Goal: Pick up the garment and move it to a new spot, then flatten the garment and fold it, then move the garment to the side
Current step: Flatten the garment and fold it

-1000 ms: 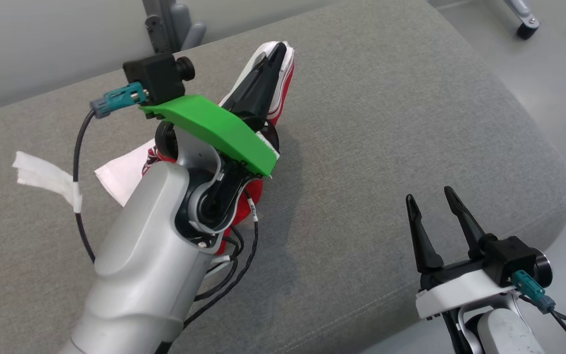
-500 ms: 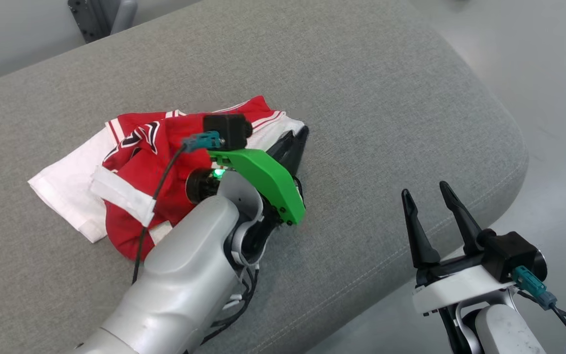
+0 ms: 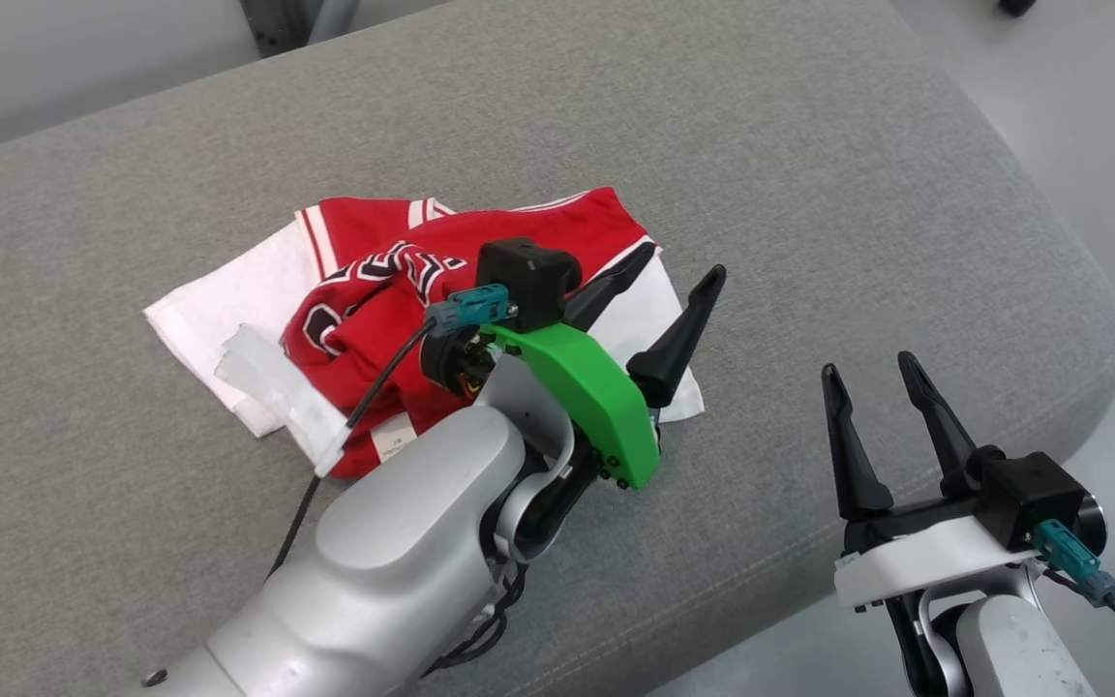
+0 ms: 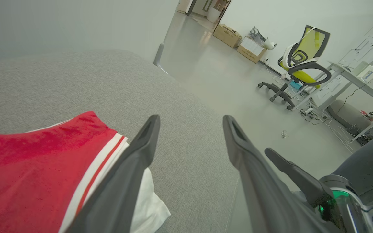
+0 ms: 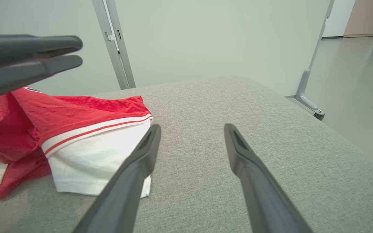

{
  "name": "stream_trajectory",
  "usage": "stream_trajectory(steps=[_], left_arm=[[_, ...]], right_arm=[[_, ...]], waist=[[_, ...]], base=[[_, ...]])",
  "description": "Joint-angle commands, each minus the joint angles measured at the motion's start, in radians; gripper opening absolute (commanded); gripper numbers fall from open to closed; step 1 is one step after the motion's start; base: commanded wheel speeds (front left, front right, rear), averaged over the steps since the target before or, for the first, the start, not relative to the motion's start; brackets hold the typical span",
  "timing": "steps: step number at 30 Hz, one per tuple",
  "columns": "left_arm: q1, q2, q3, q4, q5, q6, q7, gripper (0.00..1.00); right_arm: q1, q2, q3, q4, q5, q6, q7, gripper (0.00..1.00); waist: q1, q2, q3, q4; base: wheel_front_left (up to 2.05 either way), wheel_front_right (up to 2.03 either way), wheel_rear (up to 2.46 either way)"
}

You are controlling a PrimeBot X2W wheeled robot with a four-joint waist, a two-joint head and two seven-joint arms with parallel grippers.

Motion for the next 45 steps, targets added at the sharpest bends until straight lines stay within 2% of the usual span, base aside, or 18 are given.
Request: stream_trajectory(steps=[1, 8, 9, 10, 15, 20, 41, 42, 44, 45], left_arm=[[0.031, 0.029, 0.002, -0.025, 0.012, 0.015, -0.013, 1.0], [0.177, 0.176, 0.005, -0.164, 0.04, 0.115, -0.054, 1.0], [0.177, 0.176, 0.005, -0.164, 0.04, 0.115, -0.054, 1.0], [0.233, 0.215, -0.006, -0.18, 0.039, 0.136, -0.052, 1.0], [0.308, 0.249, -0.019, -0.168, 0.034, 0.168, -0.059, 1.0], [0.34, 0.215, -0.011, -0.079, 0.014, 0.181, -0.086, 1.0], [0.212, 0.102, 0.028, 0.265, -0.021, 0.095, -0.112, 1.0], [0.214, 0.098, 0.025, 0.279, -0.022, 0.088, -0.111, 0.93], [0.217, 0.089, 0.017, 0.301, -0.027, 0.07, -0.105, 0.25], [0.216, 0.085, 0.015, 0.31, -0.028, 0.062, -0.102, 0.0]], right_arm=[[0.006, -0.002, -0.008, 0.0, -0.012, 0.0, -0.003, 1.0], [0.026, -0.002, -0.035, 0.004, -0.038, 0.0, -0.003, 1.0], [0.026, -0.002, -0.035, 0.004, -0.038, 0.0, -0.003, 1.0], [0.035, -0.002, -0.033, 0.007, -0.047, 0.0, -0.003, 1.0], [0.043, -0.002, -0.021, 0.011, -0.063, 0.0, -0.003, 1.0], [0.048, -0.002, -0.001, 0.015, -0.072, 0.0, -0.003, 1.0], [0.019, -0.002, -0.018, -0.004, -0.08, 0.0, -0.003, 1.0], [0.022, -0.002, -0.017, -0.004, -0.08, 0.0, -0.003, 1.0], [0.027, -0.002, -0.018, -0.002, -0.079, 0.0, -0.003, 1.0], [0.029, -0.002, -0.02, -0.002, -0.078, 0.0, -0.003, 1.0]], waist=[[-0.0001, 0.0113, -0.036, 0.061], [-0.0001, 0.0113, -0.072, 0.138], [-0.0001, 0.0113, -0.072, 0.138], [-0.0001, 0.0113, -0.083, 0.154], [-0.0001, 0.0113, -0.097, 0.176], [-0.0001, 0.0113, -0.109, 0.184], [-0.0001, 0.0113, -0.036, 0.154], [-0.0001, 0.0113, -0.037, 0.153], [-0.0001, 0.0113, -0.039, 0.153], [-0.0001, 0.0113, -0.039, 0.154]], base=[[0.0, 0.0, 0.0], [0.0, 0.0, 0.0], [0.0, 0.0, 0.0], [0.0, 0.0, 0.0], [0.0, 0.0, 0.0], [0.0, 0.0, 0.0], [0.0, 0.0, 0.0], [0.0, 0.0, 0.0], [0.0, 0.0, 0.0], [0.0, 0.0, 0.0]])
